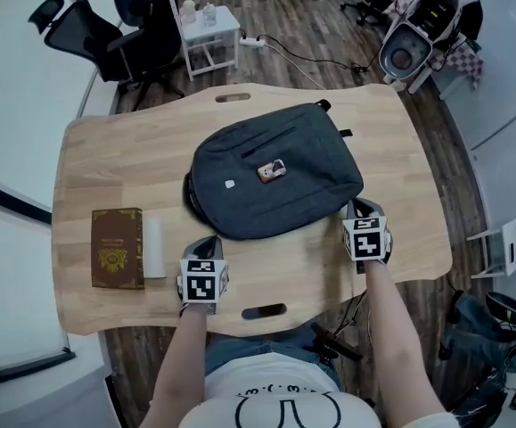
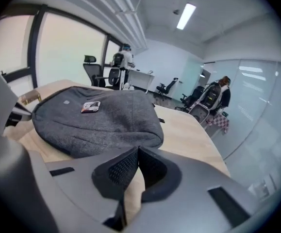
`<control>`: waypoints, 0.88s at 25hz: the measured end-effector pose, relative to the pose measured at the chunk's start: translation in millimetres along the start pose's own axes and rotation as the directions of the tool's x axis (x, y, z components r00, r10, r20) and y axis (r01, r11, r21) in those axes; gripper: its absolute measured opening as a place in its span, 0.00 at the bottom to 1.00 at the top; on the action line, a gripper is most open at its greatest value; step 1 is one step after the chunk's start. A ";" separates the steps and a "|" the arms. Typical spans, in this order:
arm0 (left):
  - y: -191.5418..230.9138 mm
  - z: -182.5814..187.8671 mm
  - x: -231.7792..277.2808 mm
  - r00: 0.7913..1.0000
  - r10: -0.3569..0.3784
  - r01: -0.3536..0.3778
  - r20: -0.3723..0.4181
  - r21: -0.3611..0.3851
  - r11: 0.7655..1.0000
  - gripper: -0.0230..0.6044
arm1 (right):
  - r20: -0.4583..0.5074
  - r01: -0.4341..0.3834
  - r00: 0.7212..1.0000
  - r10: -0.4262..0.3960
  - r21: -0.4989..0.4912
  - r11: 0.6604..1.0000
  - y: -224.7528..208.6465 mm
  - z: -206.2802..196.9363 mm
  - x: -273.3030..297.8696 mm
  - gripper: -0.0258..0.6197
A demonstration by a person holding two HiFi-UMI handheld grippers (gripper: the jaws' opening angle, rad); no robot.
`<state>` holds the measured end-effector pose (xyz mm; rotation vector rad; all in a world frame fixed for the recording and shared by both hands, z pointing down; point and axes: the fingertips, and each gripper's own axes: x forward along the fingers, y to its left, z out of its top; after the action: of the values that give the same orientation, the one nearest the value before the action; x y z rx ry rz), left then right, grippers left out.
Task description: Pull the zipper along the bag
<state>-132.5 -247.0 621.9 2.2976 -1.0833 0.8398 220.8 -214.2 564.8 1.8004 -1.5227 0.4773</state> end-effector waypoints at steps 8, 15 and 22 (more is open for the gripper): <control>-3.9 -1.3 -2.8 0.999 0.047 -0.048 -0.005 -0.037 0.998 0.06 | 0.049 -0.213 0.976 0.214 0.437 0.874 -2.7 -2.9 3.6 0.49; -25.3 -13.7 -14.0 0.997 0.073 -0.074 -0.029 -0.045 0.996 0.06 | 0.008 -0.211 0.974 0.225 0.379 0.901 -11.0 4.6 26.4 0.36; -81.5 -27.8 -16.9 0.999 -0.008 0.002 -0.050 -0.111 0.994 0.06 | 0.006 -0.238 0.971 0.241 0.182 0.954 -22.0 40.7 60.7 0.33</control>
<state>-85.0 -173.2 618.0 2.1755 -1.0749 0.8102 249.3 -284.6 572.7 1.7471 -1.7437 0.7689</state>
